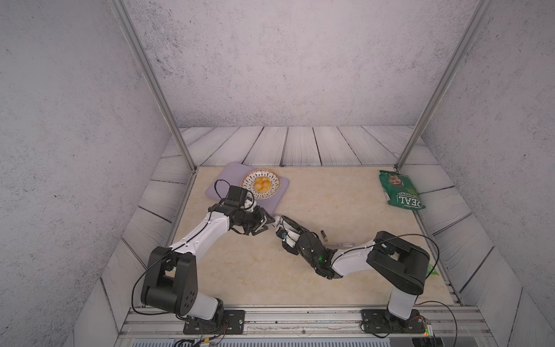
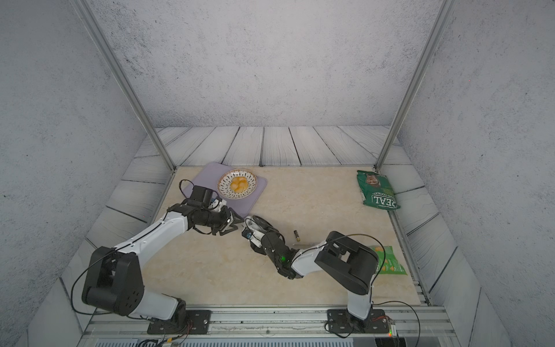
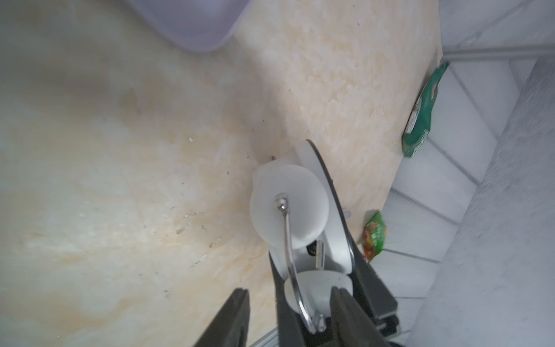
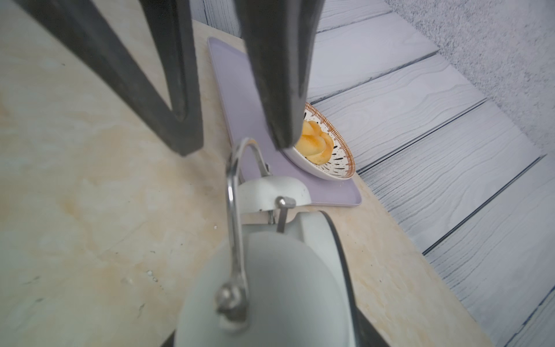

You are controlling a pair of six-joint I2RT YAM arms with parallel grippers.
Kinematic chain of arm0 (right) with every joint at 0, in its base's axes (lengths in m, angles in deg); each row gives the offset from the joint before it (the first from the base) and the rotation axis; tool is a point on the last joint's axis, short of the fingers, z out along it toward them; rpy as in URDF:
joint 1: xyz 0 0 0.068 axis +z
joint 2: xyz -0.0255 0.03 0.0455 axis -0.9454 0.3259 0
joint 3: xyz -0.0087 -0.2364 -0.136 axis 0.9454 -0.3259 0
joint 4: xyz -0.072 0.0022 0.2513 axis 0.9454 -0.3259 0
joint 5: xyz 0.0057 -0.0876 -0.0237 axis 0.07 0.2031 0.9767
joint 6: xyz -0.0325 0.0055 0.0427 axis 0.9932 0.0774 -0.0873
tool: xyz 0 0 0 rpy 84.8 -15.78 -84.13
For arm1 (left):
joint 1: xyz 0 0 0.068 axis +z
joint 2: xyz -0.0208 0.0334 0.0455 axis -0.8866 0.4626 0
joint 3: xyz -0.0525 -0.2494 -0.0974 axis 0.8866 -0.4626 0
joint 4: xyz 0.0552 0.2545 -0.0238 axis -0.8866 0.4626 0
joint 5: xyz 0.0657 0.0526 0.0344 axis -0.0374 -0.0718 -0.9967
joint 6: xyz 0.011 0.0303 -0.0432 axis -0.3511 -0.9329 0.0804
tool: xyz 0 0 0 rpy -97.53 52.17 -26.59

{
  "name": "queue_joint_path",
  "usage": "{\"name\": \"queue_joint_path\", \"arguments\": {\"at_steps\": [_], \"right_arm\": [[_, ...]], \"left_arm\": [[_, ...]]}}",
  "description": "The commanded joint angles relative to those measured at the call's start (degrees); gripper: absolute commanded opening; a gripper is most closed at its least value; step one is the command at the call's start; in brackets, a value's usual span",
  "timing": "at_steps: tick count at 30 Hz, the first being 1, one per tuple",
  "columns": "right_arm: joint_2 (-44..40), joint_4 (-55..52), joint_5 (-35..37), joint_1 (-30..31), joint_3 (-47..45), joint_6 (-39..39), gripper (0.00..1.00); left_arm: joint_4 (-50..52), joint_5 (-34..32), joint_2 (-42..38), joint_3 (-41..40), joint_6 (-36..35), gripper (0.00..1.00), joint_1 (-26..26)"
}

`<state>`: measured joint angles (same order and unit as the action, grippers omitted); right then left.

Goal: Remove the battery from the alarm
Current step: Adjust the alarm at the center of the board.

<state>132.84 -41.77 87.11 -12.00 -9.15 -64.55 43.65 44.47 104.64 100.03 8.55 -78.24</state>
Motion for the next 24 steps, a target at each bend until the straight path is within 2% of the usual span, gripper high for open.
{"name": "queue_joint_path", "arguments": {"at_steps": [1,4,7,12,15,18,24], "right_arm": [[-7.76,-11.91,-8.37,-1.18,2.78,-10.48,0.59],[-11.70,-23.54,-19.62,-4.75,5.63,-23.47,0.54],[-13.20,-30.04,-28.74,-8.24,7.89,-33.75,0.53],[-11.23,-29.63,-42.51,-15.25,9.72,-51.80,0.55],[-7.85,-29.73,-48.67,-19.15,11.95,-60.66,0.55],[-4.08,-30.14,-52.41,-21.45,14.46,-65.91,0.60],[3.64,-37.20,-58.99,-25.96,20.29,-69.69,0.69]], "left_arm": [[8.53,-7.48,-3.86,5.79,-10.03,0.65,1.33],[14.26,-14.43,-6.04,9.56,-16.37,0.74,1.68],[16.86,-21.24,-9.11,10.41,-20.98,0.80,1.82],[17.76,-27.59,-13.51,9.14,-26.46,0.89,1.90],[17.78,-27.94,-14.22,8.18,-27.44,0.90,1.90],[17.11,-27.47,-14.70,6.95,-27.54,0.90,1.90],[16.04,-27.09,-16.23,5.37,-27.71,0.90,1.90]]}}
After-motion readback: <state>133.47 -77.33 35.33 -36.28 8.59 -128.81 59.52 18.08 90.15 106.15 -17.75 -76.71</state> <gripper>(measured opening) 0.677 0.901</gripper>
